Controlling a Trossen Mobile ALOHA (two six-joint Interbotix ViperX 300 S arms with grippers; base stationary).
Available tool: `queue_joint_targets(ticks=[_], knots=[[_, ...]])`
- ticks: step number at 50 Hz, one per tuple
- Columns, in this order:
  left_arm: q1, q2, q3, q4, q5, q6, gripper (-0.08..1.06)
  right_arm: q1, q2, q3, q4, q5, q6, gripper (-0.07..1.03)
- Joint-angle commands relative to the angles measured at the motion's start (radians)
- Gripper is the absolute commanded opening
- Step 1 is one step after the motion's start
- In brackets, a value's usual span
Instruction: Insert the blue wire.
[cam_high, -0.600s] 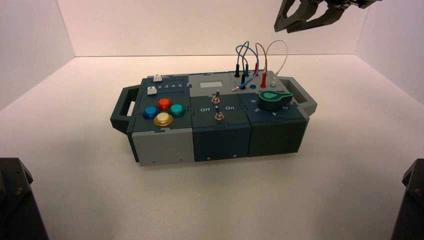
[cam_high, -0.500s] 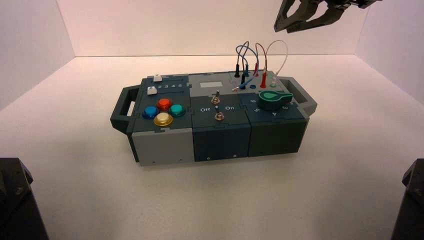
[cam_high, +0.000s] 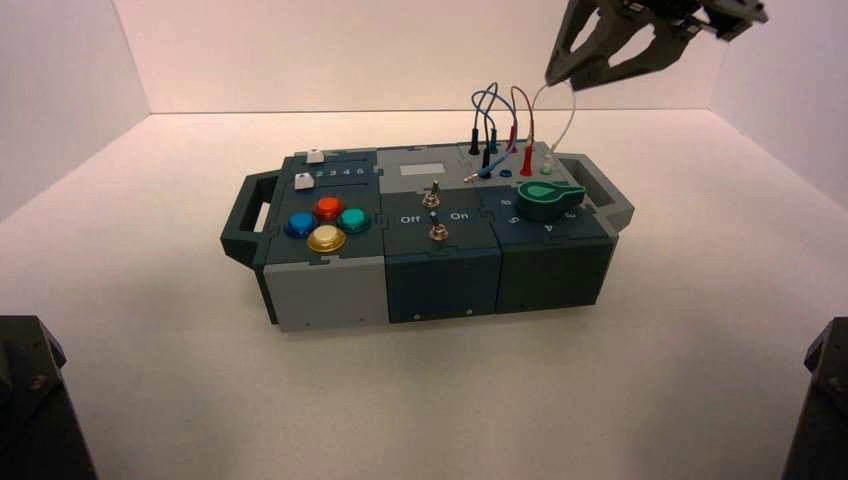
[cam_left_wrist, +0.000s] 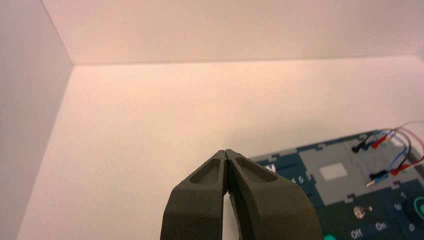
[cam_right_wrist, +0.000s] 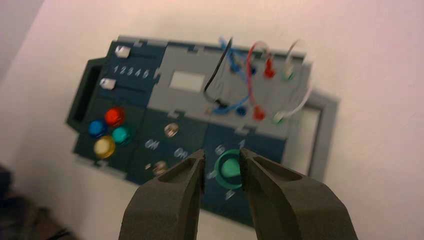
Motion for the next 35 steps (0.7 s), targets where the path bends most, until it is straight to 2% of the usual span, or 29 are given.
queue_joint_targets(ticks=[1, 2, 5, 14, 18, 27, 35], knots=[[-0.026, 0.038, -0.026, 0.0, 0.003, 0.003, -0.03, 0.005, 0.018, -0.038, 0.086, 0.032, -0.006, 0.38], [-0.038, 0.049, -0.031, 0.0, 0.006, 0.003, -0.03, 0.005, 0.028, -0.041, 0.109, 0.034, -0.008, 0.38], [-0.061, 0.071, -0.037, 0.0, 0.011, 0.003, -0.03, 0.005, 0.048, -0.044, 0.141, 0.034, -0.008, 0.38], [-0.129, 0.138, -0.055, 0.0, 0.028, 0.003, -0.03, 0.005, 0.138, -0.069, 0.21, 0.032, -0.008, 0.38], [-0.146, 0.152, -0.066, 0.0, 0.032, 0.003, -0.03, 0.005, 0.204, -0.094, 0.256, 0.031, -0.008, 0.38], [-0.149, 0.144, -0.071, -0.002, 0.032, 0.003, -0.03, 0.005, 0.293, -0.115, 0.301, 0.012, -0.009, 0.38], [-0.149, 0.133, -0.067, 0.0, 0.034, 0.006, -0.03, 0.005, 0.327, -0.11, 0.321, -0.015, -0.009, 0.38]])
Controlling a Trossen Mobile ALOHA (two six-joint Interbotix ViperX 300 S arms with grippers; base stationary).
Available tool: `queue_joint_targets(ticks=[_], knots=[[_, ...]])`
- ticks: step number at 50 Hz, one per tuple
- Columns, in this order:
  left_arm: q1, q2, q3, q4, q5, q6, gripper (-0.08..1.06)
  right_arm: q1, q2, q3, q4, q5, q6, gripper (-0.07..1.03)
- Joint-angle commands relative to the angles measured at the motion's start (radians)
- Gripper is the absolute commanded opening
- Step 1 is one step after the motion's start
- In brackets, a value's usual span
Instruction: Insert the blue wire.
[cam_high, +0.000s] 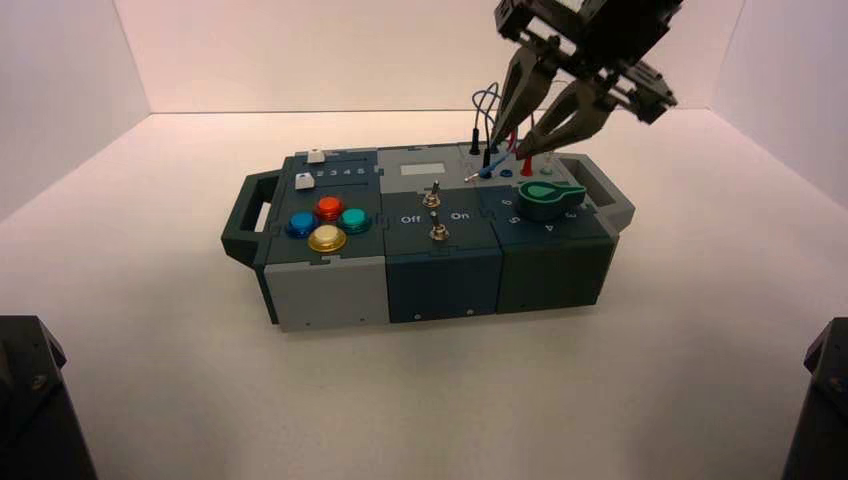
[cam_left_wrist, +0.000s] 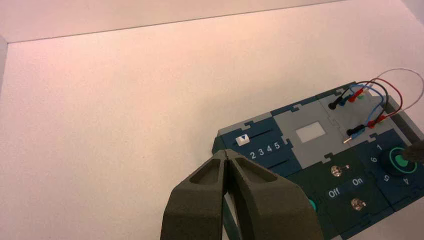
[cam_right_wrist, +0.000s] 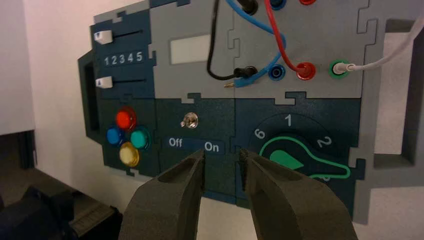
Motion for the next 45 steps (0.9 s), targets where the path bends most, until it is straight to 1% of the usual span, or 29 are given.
queue_joint_targets(ticks=[1, 9, 19, 28, 45], knots=[[-0.003, -0.006, -0.031, 0.0, -0.006, 0.003, -0.03, 0.003, 0.011, -0.017, 0.023, -0.028, -0.002, 0.38], [-0.003, -0.014, -0.031, -0.002, -0.006, 0.003, -0.03, 0.003, 0.038, -0.011, 0.041, -0.081, -0.002, 0.38], [-0.003, -0.009, -0.031, -0.002, -0.006, 0.003, -0.03, 0.002, 0.097, -0.031, 0.054, -0.098, -0.002, 0.39], [-0.003, -0.008, -0.031, -0.002, -0.006, 0.003, -0.03, 0.002, 0.153, -0.043, 0.064, -0.132, -0.002, 0.39], [-0.003, -0.008, -0.031, -0.002, -0.006, 0.003, -0.03, 0.003, 0.206, -0.064, 0.064, -0.184, -0.003, 0.39]])
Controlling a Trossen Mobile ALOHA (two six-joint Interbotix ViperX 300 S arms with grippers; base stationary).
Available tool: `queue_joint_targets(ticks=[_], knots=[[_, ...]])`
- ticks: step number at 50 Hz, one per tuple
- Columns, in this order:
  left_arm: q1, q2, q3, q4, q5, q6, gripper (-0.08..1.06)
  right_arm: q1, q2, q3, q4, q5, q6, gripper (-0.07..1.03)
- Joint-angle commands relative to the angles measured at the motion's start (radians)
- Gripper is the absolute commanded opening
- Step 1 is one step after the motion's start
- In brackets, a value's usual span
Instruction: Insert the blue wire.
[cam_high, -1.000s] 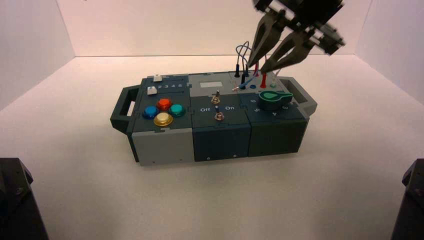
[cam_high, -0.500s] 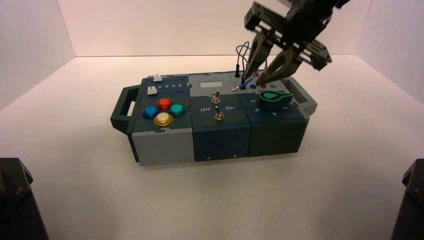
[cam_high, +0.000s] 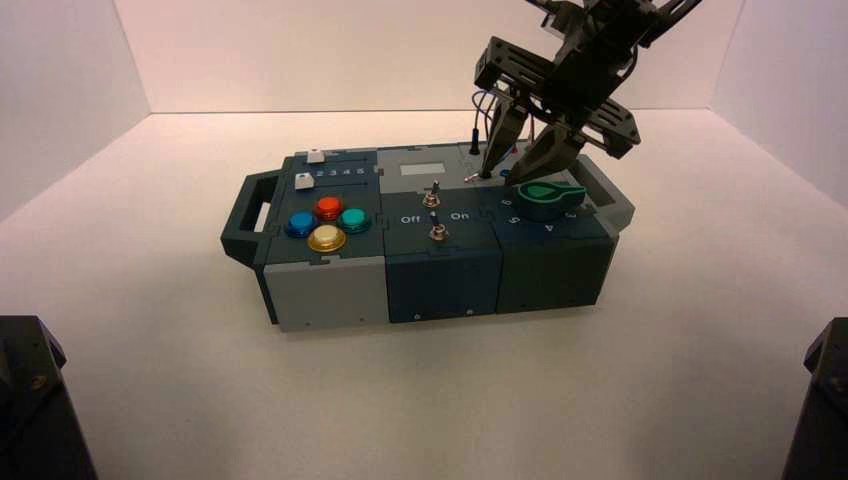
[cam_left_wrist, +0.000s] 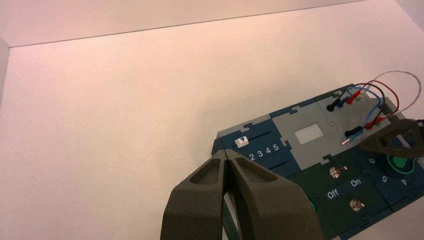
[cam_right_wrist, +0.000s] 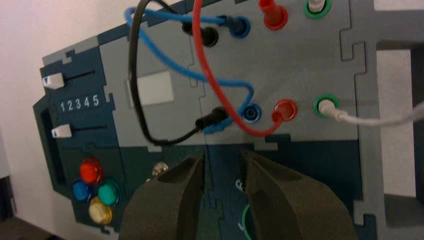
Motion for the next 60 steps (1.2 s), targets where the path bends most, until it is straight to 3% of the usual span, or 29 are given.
queue_joint_targets(ticks=[1, 16, 51, 60], knots=[[-0.002, 0.002, -0.032, -0.002, -0.006, 0.002, -0.03, 0.005, -0.002, -0.02, 0.003, -0.023, -0.002, 0.39], [-0.002, 0.003, -0.031, -0.002, -0.006, 0.002, -0.03, 0.003, 0.018, -0.028, 0.002, -0.072, -0.003, 0.39], [-0.002, 0.003, -0.029, -0.002, -0.008, 0.002, -0.03, 0.023, 0.043, -0.072, 0.002, -0.069, -0.003, 0.38], [-0.002, 0.005, -0.029, -0.002, -0.008, 0.003, -0.03, 0.023, 0.043, -0.066, 0.002, -0.061, -0.003, 0.3]])
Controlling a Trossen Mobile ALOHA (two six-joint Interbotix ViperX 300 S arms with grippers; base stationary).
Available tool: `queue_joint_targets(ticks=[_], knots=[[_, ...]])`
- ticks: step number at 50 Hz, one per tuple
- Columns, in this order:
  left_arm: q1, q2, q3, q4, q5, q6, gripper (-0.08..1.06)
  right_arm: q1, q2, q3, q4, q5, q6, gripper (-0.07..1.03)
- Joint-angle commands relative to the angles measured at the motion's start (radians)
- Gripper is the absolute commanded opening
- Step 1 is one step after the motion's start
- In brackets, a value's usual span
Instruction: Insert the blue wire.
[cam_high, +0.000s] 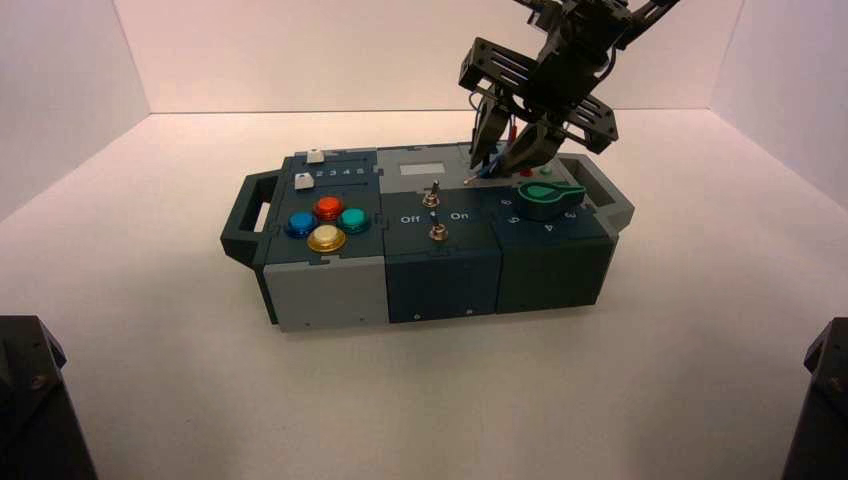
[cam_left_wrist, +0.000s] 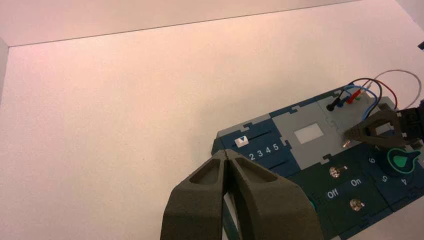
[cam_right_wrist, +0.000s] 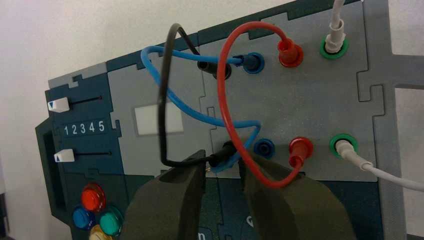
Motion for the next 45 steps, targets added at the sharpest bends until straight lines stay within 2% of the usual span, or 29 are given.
queue_joint_targets(ticks=[1, 8, 25, 45], knots=[[-0.002, 0.002, -0.029, -0.002, -0.006, 0.003, -0.03, 0.005, -0.012, -0.014, 0.003, 0.0, -0.002, 0.28], [-0.003, 0.002, -0.029, -0.002, -0.008, 0.003, -0.03, 0.005, -0.012, -0.011, 0.003, 0.003, -0.002, 0.23], [-0.002, 0.003, -0.029, 0.0, -0.011, 0.003, -0.03, 0.005, -0.009, -0.003, 0.003, 0.011, -0.002, -0.02], [-0.002, 0.003, -0.029, -0.002, -0.011, 0.005, -0.03, 0.005, -0.064, 0.044, -0.005, 0.011, -0.002, -0.02]])
